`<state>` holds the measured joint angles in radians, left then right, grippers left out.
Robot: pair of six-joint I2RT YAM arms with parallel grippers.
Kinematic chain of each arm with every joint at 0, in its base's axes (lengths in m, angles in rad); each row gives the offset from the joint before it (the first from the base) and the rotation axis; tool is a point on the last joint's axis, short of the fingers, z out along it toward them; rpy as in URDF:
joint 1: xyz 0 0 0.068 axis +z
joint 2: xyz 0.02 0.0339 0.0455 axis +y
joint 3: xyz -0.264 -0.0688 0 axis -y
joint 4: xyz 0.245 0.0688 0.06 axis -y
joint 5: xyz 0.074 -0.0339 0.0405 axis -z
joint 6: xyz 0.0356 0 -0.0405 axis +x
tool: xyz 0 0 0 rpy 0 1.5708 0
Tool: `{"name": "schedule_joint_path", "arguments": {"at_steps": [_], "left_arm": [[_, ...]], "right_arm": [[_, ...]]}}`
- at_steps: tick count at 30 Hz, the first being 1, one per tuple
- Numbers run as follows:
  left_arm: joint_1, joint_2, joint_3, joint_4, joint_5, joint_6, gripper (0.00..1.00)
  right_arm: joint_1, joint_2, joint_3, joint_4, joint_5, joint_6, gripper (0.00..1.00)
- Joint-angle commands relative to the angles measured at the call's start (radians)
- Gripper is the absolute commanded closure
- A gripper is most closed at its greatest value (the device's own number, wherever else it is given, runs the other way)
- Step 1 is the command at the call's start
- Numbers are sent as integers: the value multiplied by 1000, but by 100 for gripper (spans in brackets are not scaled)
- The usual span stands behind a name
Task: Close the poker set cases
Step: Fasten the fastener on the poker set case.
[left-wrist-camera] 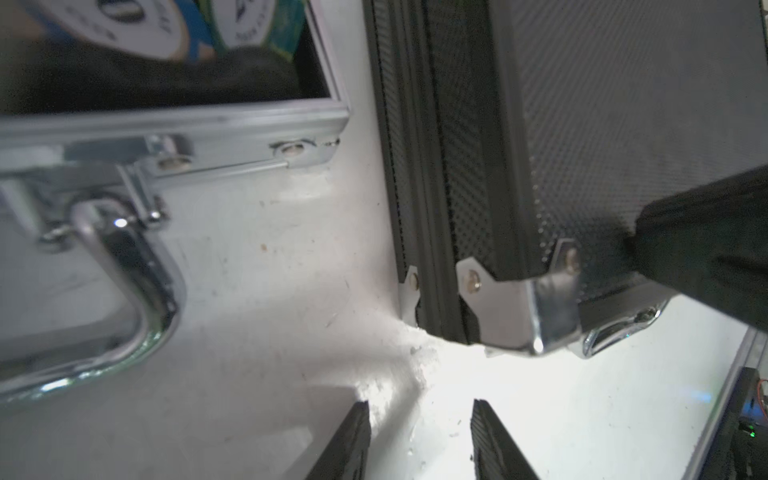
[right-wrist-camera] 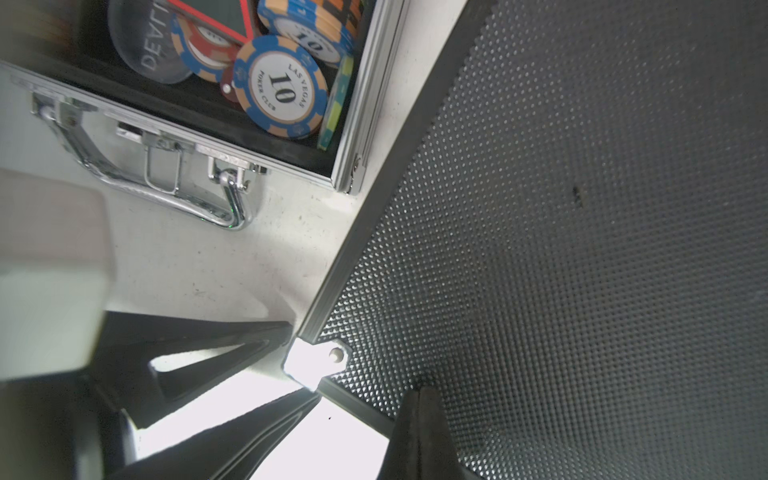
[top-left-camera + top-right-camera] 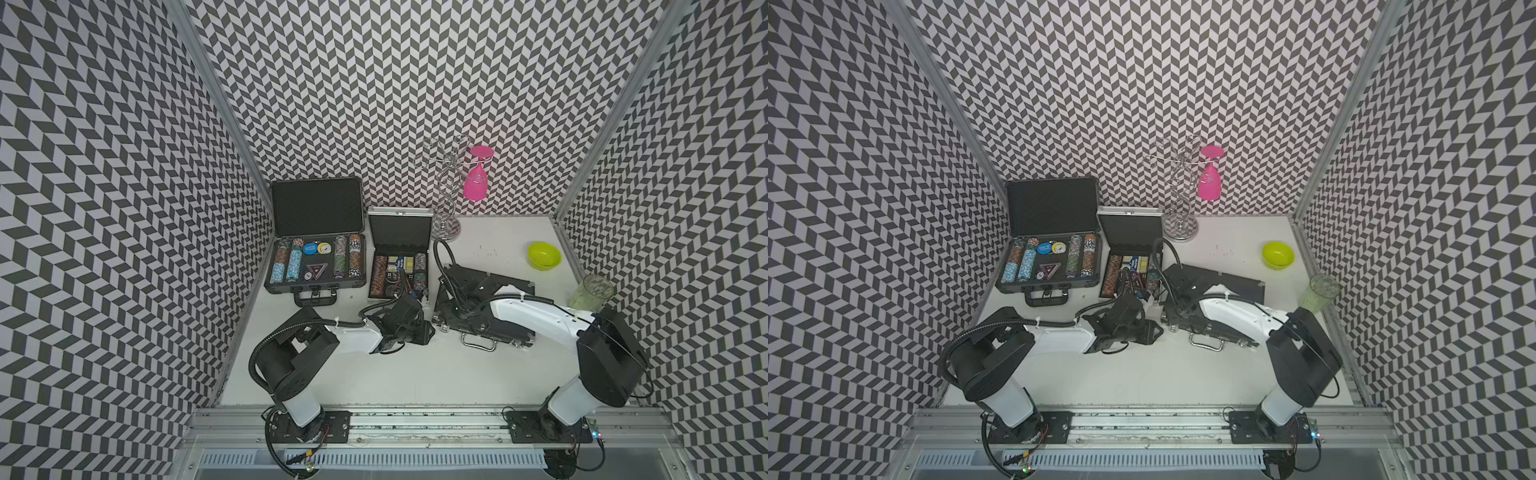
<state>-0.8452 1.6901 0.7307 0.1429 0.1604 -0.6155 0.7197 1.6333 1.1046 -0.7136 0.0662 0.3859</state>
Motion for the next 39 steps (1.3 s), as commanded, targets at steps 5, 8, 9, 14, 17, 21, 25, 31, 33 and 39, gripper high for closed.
{"name": "schedule_joint_path", "arguments": {"at_steps": [5,8,9,14,17,21,25,31,33,39], "left_arm": [[-25,23,-65,167,65,-237,70],[-51,16,-126,283,82,-355,72],[-63,11,-134,308,77,-374,70],[-90,0,-210,485,42,-505,54],[-93,21,-242,597,20,-561,45],[-94,24,-272,718,-17,-614,46],[-101,-9,-225,682,-51,-631,43],[-118,-37,-125,537,-119,-638,33],[-118,-32,-122,527,-124,-658,31],[-118,23,-68,478,-98,-695,28]], "right_arm": [[0,114,-74,-78,-75,22,100],[-9,113,-84,-69,-79,24,100],[-12,111,-90,-66,-80,25,100],[-30,97,-117,-46,-86,27,100],[-39,90,-137,-31,-96,29,100],[-69,73,-170,-10,-100,46,100],[-126,16,-162,14,-122,57,100],[-229,-32,-15,-6,-100,48,92],[-263,-30,59,-23,-63,41,76],[-372,28,194,43,35,4,49]]}}
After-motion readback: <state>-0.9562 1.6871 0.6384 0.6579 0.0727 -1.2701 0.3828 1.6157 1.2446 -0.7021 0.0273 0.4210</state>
